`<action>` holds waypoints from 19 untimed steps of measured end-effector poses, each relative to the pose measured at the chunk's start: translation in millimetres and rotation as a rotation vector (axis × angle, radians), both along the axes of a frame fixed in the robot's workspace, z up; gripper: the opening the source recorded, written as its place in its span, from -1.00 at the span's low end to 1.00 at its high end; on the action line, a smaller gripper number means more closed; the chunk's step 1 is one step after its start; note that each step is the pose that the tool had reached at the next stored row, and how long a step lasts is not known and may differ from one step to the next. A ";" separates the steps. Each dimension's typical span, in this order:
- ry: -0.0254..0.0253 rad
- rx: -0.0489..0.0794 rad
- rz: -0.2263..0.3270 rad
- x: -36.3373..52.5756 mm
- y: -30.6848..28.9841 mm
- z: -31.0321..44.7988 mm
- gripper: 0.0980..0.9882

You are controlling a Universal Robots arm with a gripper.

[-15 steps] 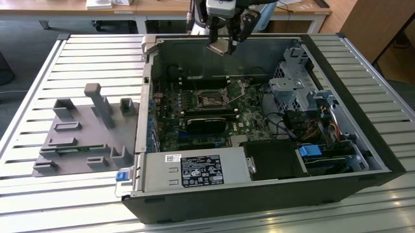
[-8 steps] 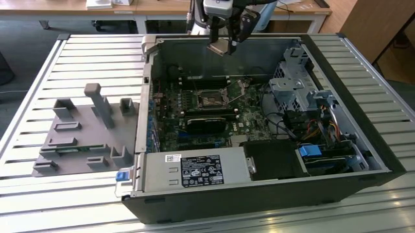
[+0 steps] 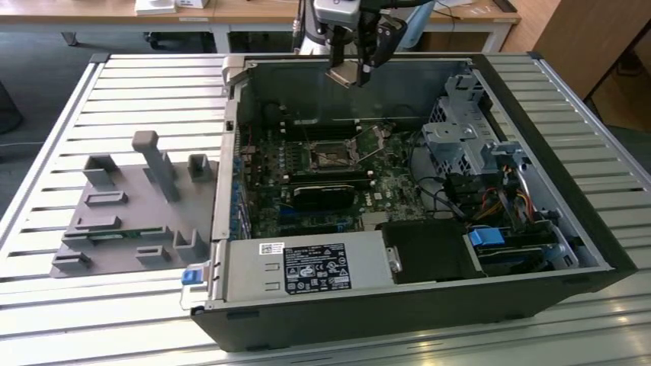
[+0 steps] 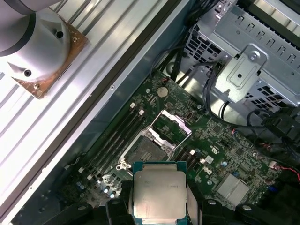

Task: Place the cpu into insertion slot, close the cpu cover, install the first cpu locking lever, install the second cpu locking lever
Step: 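Place the cpu into insertion slot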

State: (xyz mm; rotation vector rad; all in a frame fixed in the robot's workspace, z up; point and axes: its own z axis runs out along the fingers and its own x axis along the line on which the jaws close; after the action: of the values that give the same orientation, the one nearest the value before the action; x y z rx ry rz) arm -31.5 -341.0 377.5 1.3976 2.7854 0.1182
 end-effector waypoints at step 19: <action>-0.0004 -0.012 -0.220 0.0 0.2 -1.2 0.00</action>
State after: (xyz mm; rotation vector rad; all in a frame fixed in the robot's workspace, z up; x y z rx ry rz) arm -31.5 -340.9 376.3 1.6879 2.6040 0.0970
